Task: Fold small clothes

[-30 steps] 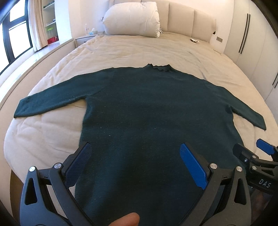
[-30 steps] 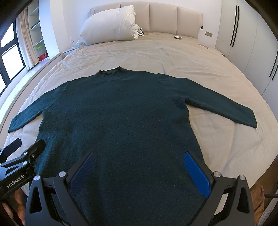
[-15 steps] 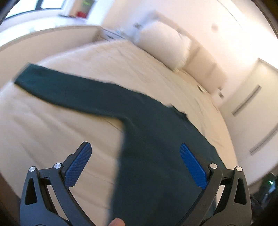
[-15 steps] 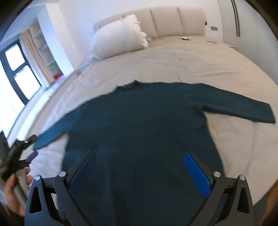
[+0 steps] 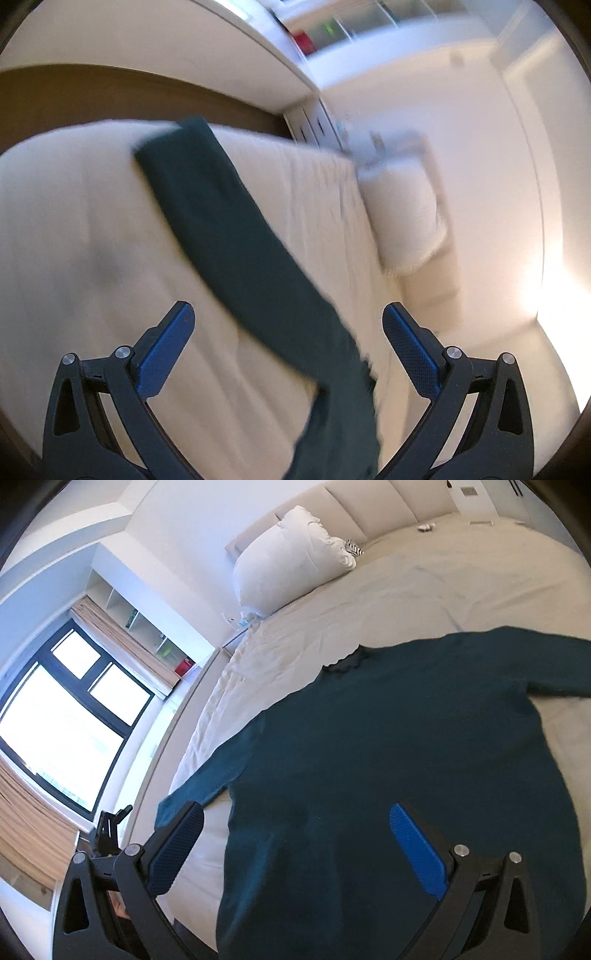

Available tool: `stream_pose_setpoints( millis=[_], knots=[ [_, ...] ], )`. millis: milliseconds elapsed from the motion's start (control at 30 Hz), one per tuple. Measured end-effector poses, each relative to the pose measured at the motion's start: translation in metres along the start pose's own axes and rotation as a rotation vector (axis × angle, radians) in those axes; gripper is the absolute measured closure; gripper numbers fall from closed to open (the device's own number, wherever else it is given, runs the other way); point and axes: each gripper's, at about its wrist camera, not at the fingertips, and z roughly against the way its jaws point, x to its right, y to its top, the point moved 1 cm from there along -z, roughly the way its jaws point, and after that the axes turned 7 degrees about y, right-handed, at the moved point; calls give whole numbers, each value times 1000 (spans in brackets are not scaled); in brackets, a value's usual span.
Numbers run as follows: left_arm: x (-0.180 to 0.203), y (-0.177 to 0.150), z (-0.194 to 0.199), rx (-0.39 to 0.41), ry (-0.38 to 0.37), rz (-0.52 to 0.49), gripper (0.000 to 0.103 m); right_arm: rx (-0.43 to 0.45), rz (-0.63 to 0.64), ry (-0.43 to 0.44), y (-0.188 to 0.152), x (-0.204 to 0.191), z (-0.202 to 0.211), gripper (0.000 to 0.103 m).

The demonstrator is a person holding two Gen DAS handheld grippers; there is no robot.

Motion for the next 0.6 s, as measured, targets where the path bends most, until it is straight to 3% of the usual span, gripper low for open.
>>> stream_pose_setpoints(
  millis=[100, 233, 467, 567, 600],
  knots=[
    [-29, 29, -13, -2, 15, 124, 0, -7, 29, -34, 3, -1, -5, 0],
    [-61, 54, -24, 65, 0, 275, 6, -19, 8, -44, 10, 0, -15, 0],
    [-62, 84, -56, 97, 7, 323, 8, -58, 24, -41, 9, 1, -33, 21],
    [-58, 88, -67, 108, 23, 328, 9, -65, 24, -47, 9, 6, -36, 21],
    [-61, 91, -71, 111, 27, 320, 14, -61, 20, -50, 9, 8, -36, 21]
  ],
)
